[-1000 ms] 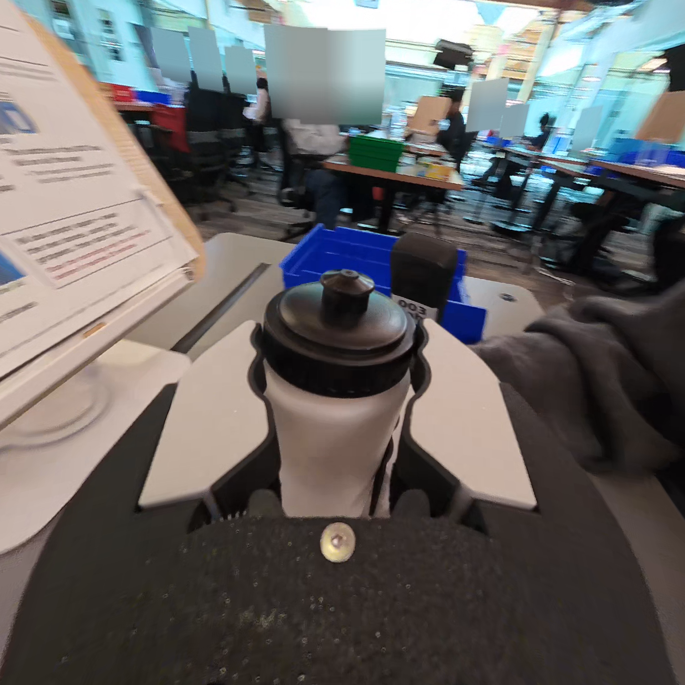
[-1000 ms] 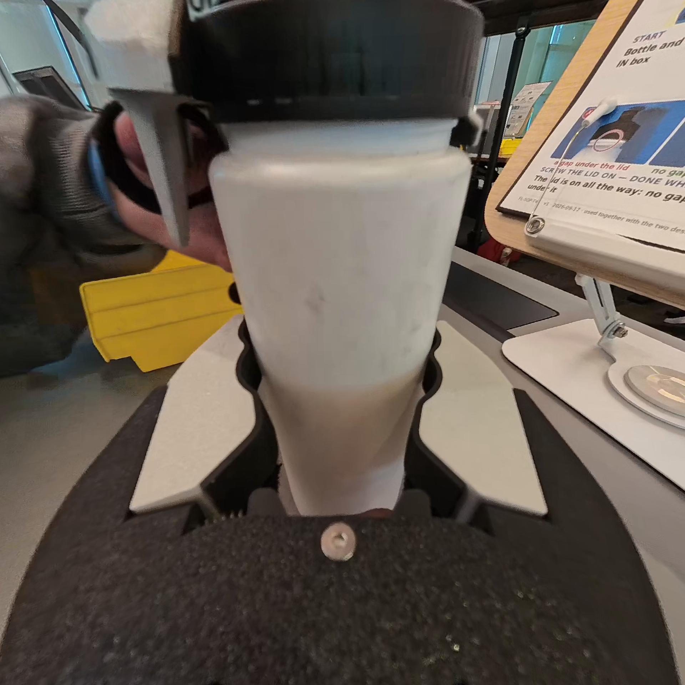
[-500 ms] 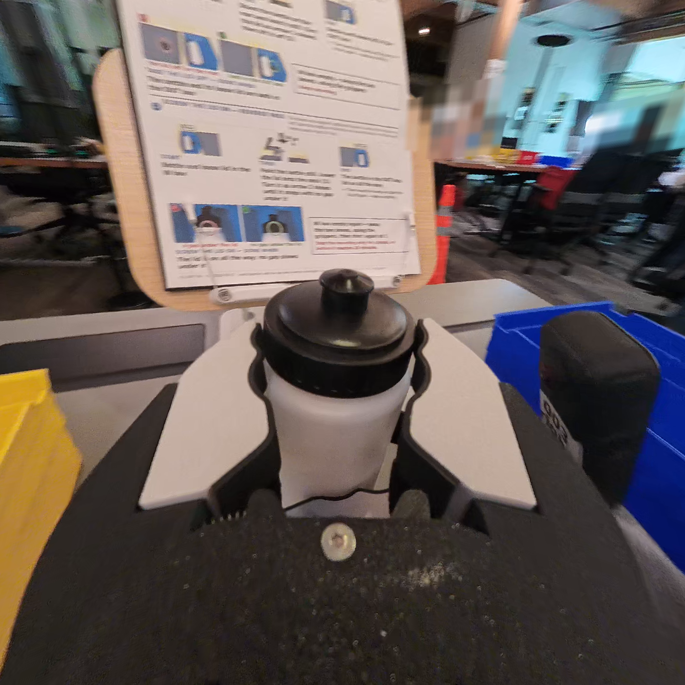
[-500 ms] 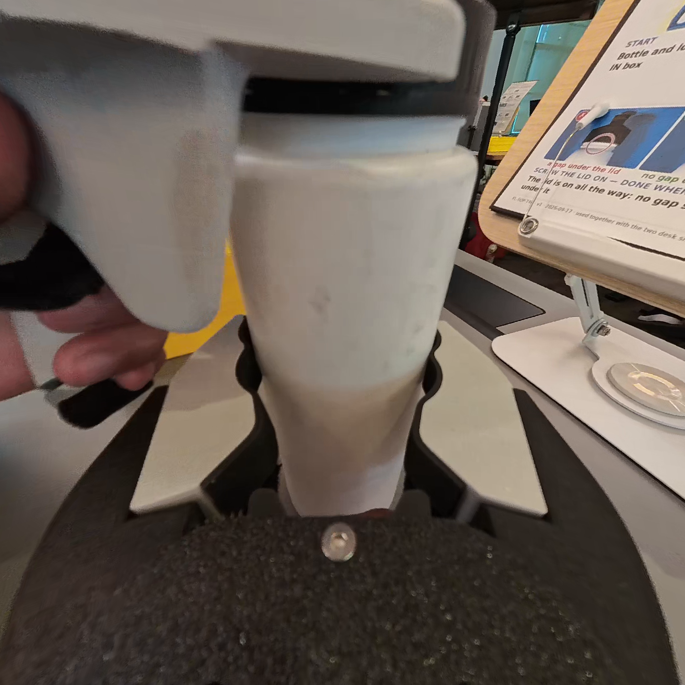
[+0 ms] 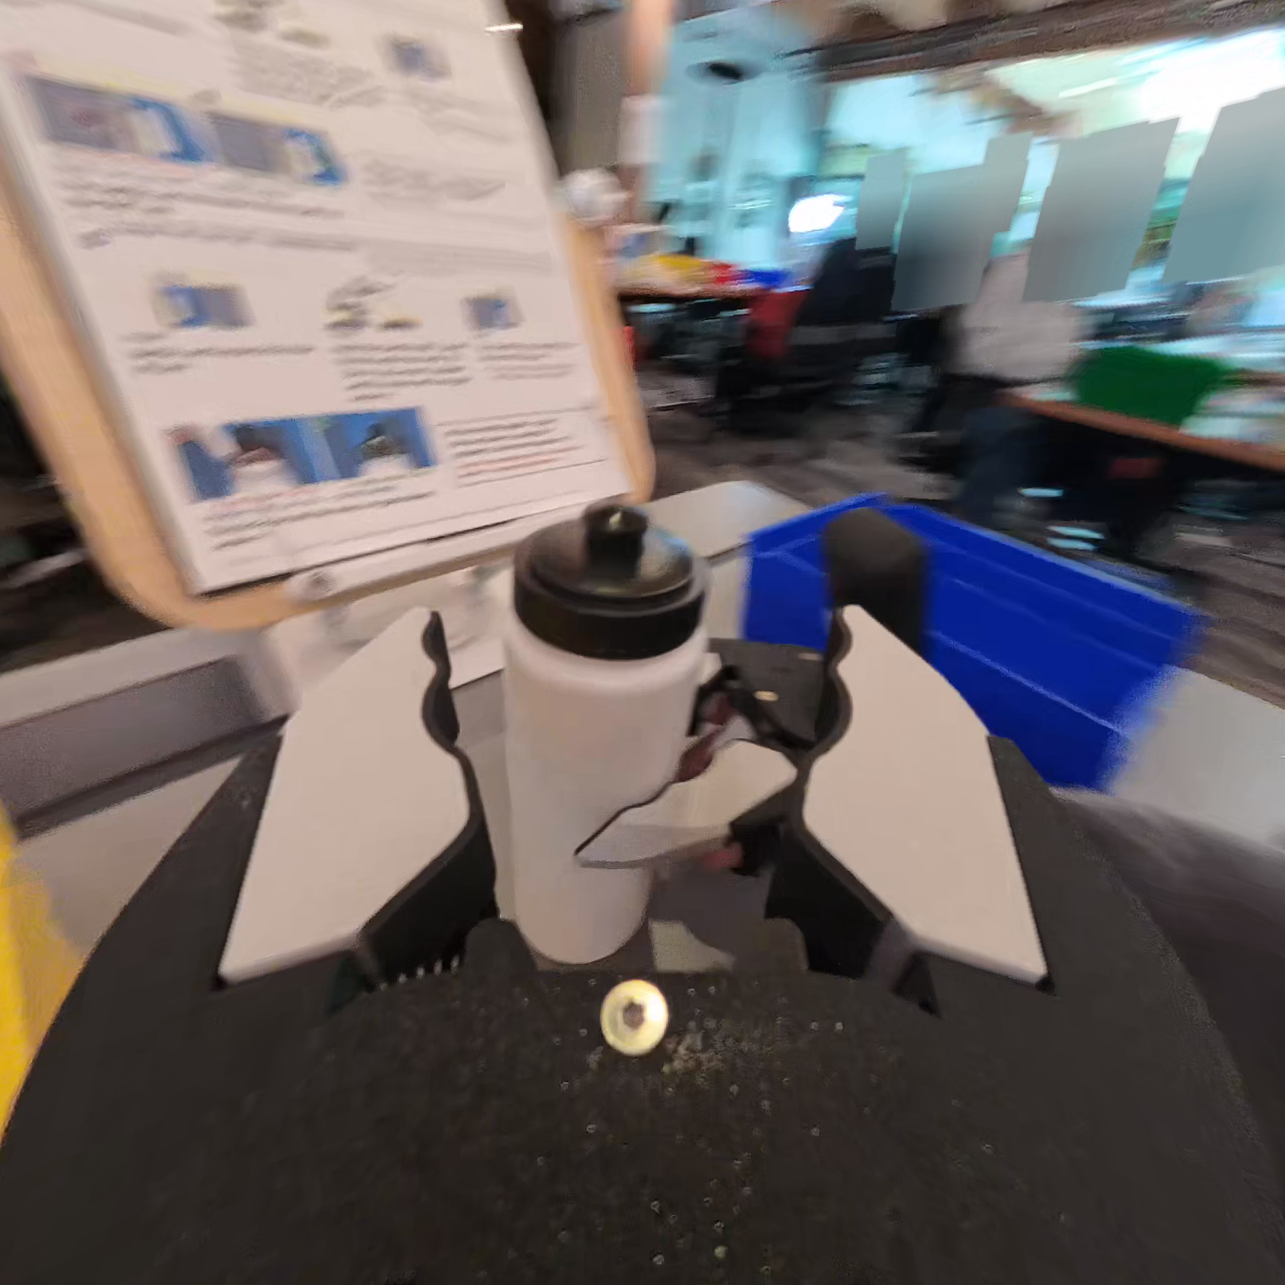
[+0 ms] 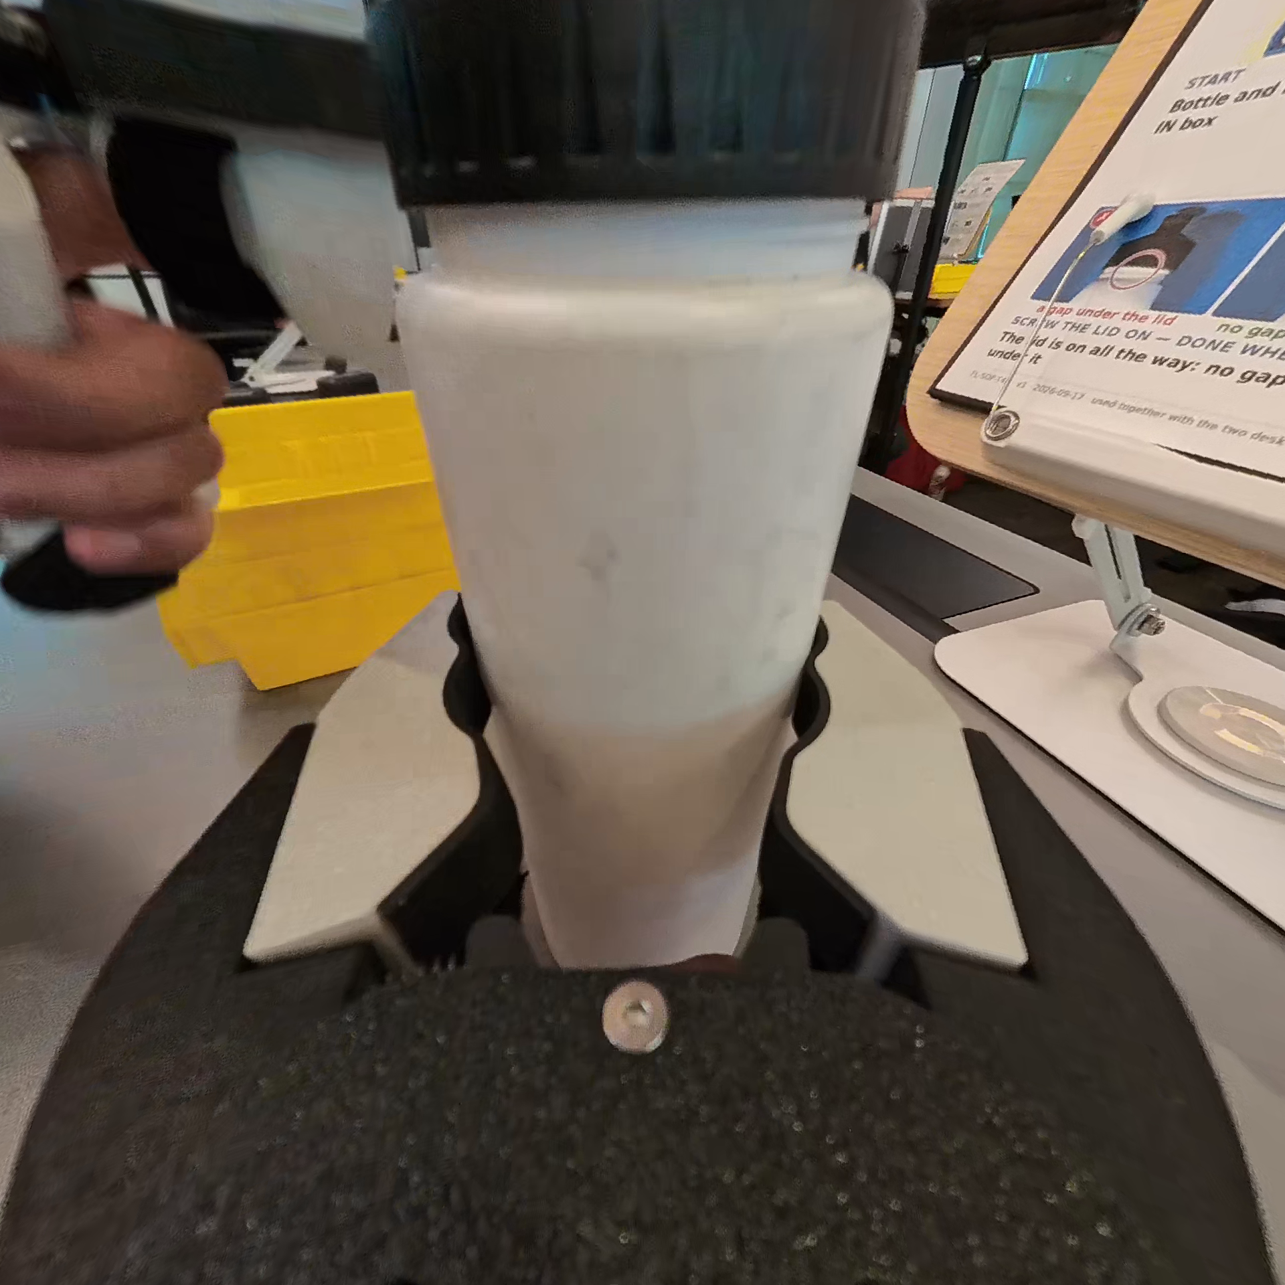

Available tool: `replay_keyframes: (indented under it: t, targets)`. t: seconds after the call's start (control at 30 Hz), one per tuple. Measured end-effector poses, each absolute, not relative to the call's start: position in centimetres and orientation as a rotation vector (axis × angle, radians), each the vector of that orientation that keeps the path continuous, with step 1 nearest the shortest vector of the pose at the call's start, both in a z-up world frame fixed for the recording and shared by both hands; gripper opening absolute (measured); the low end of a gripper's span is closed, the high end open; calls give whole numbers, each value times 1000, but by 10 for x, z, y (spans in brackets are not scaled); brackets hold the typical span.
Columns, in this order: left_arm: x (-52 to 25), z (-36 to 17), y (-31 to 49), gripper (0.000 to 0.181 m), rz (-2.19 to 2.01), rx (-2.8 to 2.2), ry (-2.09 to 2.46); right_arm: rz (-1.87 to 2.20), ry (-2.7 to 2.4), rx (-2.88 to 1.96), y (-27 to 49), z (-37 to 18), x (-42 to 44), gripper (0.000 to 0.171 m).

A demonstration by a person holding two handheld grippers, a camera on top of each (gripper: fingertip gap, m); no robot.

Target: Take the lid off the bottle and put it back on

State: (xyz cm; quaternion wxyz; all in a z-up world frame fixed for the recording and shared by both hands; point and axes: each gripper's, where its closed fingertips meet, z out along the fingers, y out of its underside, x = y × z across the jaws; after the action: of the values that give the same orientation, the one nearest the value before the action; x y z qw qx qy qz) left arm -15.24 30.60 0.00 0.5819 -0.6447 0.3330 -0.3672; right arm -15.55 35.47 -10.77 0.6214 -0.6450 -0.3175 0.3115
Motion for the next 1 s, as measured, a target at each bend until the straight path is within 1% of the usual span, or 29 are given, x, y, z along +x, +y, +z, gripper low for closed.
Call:
replay_keyframes:
  t: [0.1,0.13,0.17,0.3,0.5,0.67,0.77,0.8,0.83,0.87,1.0]
  targets:
    - [-170,19,274,103,-1288,-1393,1155,727,-738,-1473,354,-108,-156,88]
    - [-178,20,273,107,-1360,-1370,1260,727,-742,-1471,354,-108,-157,87]
    - [-184,22,279,112,-1399,-1339,1326,728,-746,-1470,354,-108,-158,87]
    - [-185,38,317,111,-1594,-1158,1416,736,-751,-1464,354,-108,-159,88]
    - [-158,-1,338,113,-1833,-1068,1766,749,-752,-1461,354,-108,-161,88]
    - [-139,-22,336,109,-1954,-871,1907,773,-751,-1461,355,-109,-162,88]
    - [-133,-15,333,101,-2021,-735,1896,791,-746,-1464,355,-109,-162,88]
    - [-133,-15,332,92,-2034,-703,1903,793,-746,-1464,355,-109,-163,88]
    - [-134,-16,330,76,-2048,-663,1922,795,-746,-1465,355,-109,-163,88]
    - [-136,-16,328,71,-2069,-629,1930,796,-745,-1465,355,-109,-163,88]
    - [-135,-16,329,70,-2064,-620,1904,798,-743,-1467,355,-109,-162,88]
